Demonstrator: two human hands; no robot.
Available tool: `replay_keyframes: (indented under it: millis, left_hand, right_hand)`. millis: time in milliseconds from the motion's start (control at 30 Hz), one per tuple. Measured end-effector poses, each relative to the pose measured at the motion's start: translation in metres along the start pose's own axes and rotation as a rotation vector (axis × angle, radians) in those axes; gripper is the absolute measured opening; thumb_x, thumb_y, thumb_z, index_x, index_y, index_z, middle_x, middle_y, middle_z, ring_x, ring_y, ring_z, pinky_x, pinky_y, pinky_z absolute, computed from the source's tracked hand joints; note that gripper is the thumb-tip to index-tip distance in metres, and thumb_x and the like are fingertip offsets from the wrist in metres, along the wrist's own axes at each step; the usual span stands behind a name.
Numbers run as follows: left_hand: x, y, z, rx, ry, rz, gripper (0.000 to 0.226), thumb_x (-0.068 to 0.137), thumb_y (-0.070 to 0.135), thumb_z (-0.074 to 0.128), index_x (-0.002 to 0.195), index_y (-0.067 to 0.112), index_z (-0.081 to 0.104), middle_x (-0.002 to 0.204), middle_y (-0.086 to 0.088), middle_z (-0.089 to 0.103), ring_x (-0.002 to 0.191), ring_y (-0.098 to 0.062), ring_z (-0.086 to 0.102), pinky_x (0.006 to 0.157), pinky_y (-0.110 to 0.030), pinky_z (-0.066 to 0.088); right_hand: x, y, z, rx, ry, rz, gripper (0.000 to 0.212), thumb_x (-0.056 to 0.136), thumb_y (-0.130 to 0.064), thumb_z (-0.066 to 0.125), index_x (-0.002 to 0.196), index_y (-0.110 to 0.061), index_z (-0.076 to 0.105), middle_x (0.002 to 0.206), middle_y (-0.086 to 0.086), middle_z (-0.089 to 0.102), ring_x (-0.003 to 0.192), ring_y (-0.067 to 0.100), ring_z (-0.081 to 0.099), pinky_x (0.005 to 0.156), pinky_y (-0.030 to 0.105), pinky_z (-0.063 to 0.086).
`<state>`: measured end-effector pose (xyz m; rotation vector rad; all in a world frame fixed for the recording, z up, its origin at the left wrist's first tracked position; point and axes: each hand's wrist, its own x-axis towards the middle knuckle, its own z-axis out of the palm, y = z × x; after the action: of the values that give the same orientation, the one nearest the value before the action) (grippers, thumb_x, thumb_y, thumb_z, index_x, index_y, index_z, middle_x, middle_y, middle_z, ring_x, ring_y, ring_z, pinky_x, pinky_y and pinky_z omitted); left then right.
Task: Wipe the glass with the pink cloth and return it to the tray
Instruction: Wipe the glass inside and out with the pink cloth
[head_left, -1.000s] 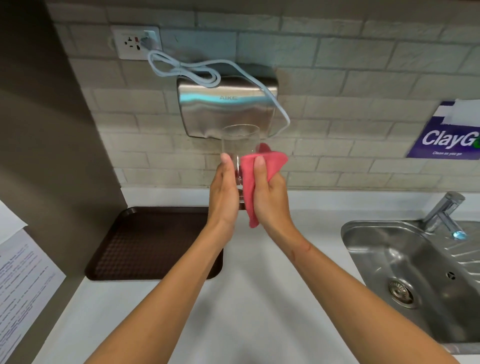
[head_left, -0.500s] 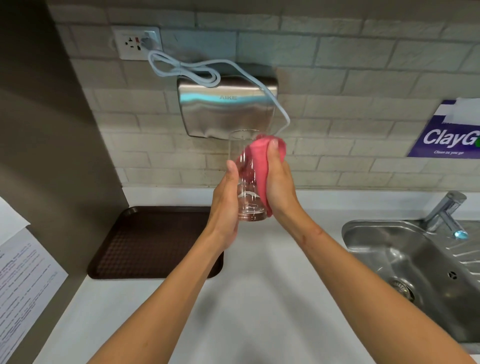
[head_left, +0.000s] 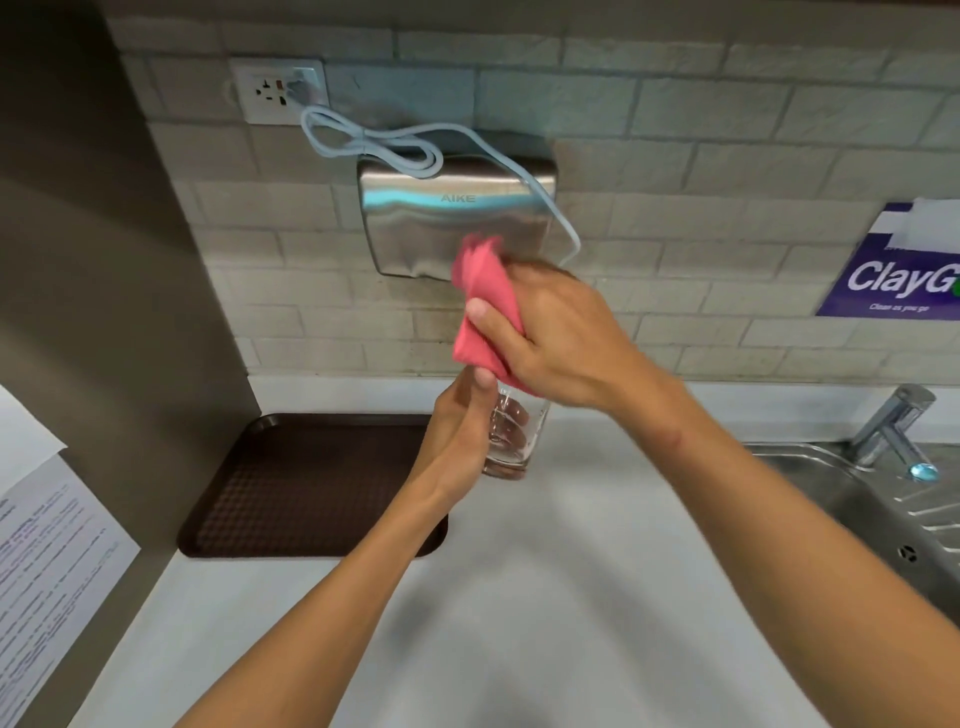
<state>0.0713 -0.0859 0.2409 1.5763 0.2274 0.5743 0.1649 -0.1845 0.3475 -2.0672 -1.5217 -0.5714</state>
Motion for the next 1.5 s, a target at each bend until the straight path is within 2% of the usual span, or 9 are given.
replay_keyframes:
  millis: [100, 233, 433, 567, 633, 767, 1033, 1233, 1500]
  left_hand:
    - [-0.008, -0.002, 0.002, -0.035, -0.101, 0.031, 0.089, 0.062, 0.101, 0.061, 0.127, 0.041, 0.065, 0.088, -0.01, 0.075, 0.07, -0.017, 0.071, 0.06, -0.024, 0.059]
    - [-0.011, -0.005, 0.009, -0.124, -0.117, 0.049, 0.111, 0.056, 0.089, 0.08, 0.148, 0.032, 0.056, 0.09, -0.022, 0.063, 0.07, -0.015, 0.066, 0.07, -0.024, 0.058]
    - [-0.016, -0.001, 0.014, -0.201, -0.035, 0.1, 0.055, 0.085, 0.059, 0.071, 0.137, 0.044, 0.063, 0.081, -0.011, 0.066, 0.071, -0.023, 0.066, 0.07, -0.027, 0.06]
    - [-0.015, 0.0, 0.022, -0.242, 0.007, 0.062, 0.077, 0.066, 0.095, 0.066, 0.133, 0.059, 0.058, 0.086, -0.005, 0.077, 0.074, -0.026, 0.075, 0.081, -0.054, 0.064]
    - [-0.013, 0.005, 0.025, -0.282, 0.043, 0.039, 0.085, 0.06, 0.1, 0.062, 0.134, 0.059, 0.056, 0.1, -0.005, 0.082, 0.087, -0.031, 0.081, 0.086, -0.058, 0.066]
    - [-0.003, 0.019, 0.021, -0.415, 0.121, -0.019, 0.071, 0.072, 0.089, 0.06, 0.132, 0.051, 0.058, 0.138, -0.011, 0.074, 0.124, -0.033, 0.073, 0.104, -0.055, 0.059]
    - [0.003, 0.022, 0.005, -0.457, 0.182, -0.104, 0.069, 0.081, 0.072, 0.059, 0.131, 0.026, 0.067, 0.14, -0.023, 0.069, 0.136, -0.032, 0.065, 0.125, -0.055, 0.04]
    - [0.002, 0.016, 0.006, -0.346, 0.041, -0.065, 0.081, 0.094, 0.074, 0.036, 0.15, 0.02, 0.059, 0.134, -0.01, 0.077, 0.124, -0.026, 0.074, 0.093, -0.04, 0.064]
    - [0.008, 0.008, -0.011, -0.34, 0.145, -0.065, 0.06, 0.097, 0.078, 0.041, 0.127, 0.038, 0.075, 0.129, -0.014, 0.079, 0.125, -0.033, 0.073, 0.112, -0.051, 0.053]
  right_hand:
    - [0.021, 0.013, -0.021, 0.167, -0.391, 0.204, 0.06, 0.109, -0.062, 0.035, 0.071, -0.024, 0.061, 0.059, -0.01, 0.066, 0.057, 0.002, 0.065, 0.051, 0.012, 0.04]
    - [0.031, 0.037, -0.02, 0.642, -0.502, 0.479, 0.067, 0.106, -0.065, 0.043, 0.106, -0.006, 0.076, 0.082, 0.007, 0.079, 0.068, 0.009, 0.073, 0.067, 0.022, 0.057]
    - [0.005, 0.045, 0.004, 1.494, -0.195, 0.753, 0.049, 0.108, -0.049, 0.049, 0.115, -0.005, 0.069, 0.136, 0.031, 0.067, 0.116, 0.048, 0.069, 0.11, 0.067, 0.046]
    - [-0.006, 0.031, 0.024, 1.74, 0.156, 0.733, 0.054, 0.113, -0.042, 0.038, 0.134, 0.002, 0.063, 0.14, 0.03, 0.066, 0.127, 0.048, 0.066, 0.111, 0.063, 0.047]
    - [-0.013, 0.018, 0.032, 1.642, 0.312, 0.772, 0.048, 0.111, -0.031, 0.043, 0.142, 0.003, 0.054, 0.126, 0.026, 0.073, 0.115, 0.043, 0.071, 0.096, 0.053, 0.059]
    - [-0.034, -0.007, 0.049, 1.102, 0.309, 0.7, 0.054, 0.111, -0.049, 0.038, 0.075, -0.029, 0.073, 0.053, -0.01, 0.066, 0.053, 0.004, 0.064, 0.058, 0.025, 0.057]
    - [-0.071, -0.038, 0.079, 0.636, 0.219, 0.313, 0.053, 0.11, -0.039, 0.044, 0.156, -0.011, 0.044, 0.152, -0.004, 0.053, 0.143, 0.006, 0.05, 0.119, 0.021, 0.04]
    - [-0.014, -0.012, 0.043, 0.898, 0.259, 0.538, 0.054, 0.111, -0.053, 0.033, 0.08, -0.018, 0.061, 0.048, -0.014, 0.055, 0.047, 0.0, 0.056, 0.051, 0.019, 0.046]
    - [-0.063, -0.038, 0.085, 0.8, 0.206, 0.407, 0.032, 0.111, -0.047, 0.037, 0.104, -0.032, 0.064, 0.09, -0.012, 0.073, 0.092, 0.0, 0.073, 0.082, 0.019, 0.056]
